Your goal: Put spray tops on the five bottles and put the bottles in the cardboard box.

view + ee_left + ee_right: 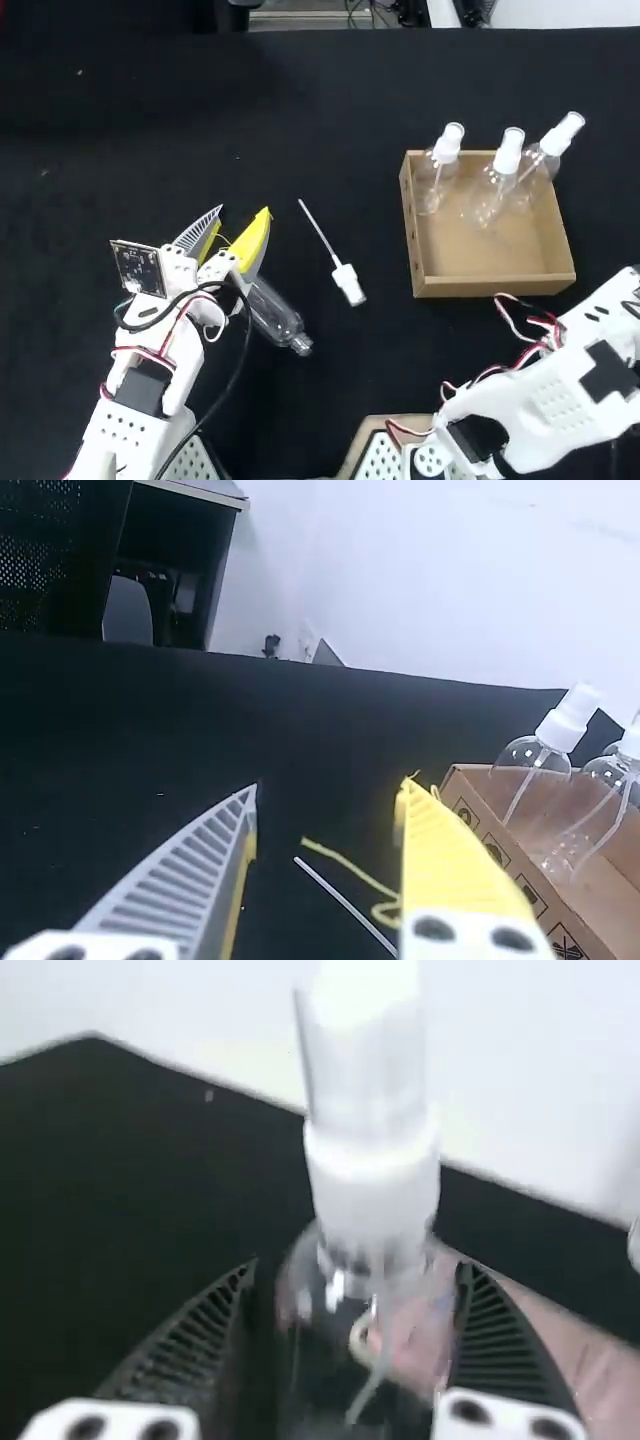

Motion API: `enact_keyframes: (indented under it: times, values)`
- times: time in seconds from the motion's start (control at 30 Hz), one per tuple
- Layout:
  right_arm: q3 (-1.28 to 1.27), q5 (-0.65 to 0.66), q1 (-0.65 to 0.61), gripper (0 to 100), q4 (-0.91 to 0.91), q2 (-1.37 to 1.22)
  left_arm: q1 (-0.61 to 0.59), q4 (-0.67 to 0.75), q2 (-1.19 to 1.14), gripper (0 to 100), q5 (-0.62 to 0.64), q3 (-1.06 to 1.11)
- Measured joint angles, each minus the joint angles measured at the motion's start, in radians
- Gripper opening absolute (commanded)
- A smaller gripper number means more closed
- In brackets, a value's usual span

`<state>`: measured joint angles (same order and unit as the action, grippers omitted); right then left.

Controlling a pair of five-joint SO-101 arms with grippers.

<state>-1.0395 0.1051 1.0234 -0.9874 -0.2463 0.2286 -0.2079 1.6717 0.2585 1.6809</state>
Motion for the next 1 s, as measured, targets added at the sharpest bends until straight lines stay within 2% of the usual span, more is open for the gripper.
enact_keyframes:
  times: [0.2, 1.0]
  values:
    - [-0.041, 0.000, 0.000, 24.7, 0.000, 0.087, 0.000, 0.000, 0.000, 21, 0.000, 0.000]
    - [-0.041, 0.000, 0.000, 24.3, -0.006, 0.015, 0.000, 0.000, 0.000, 21, 0.000, 0.000]
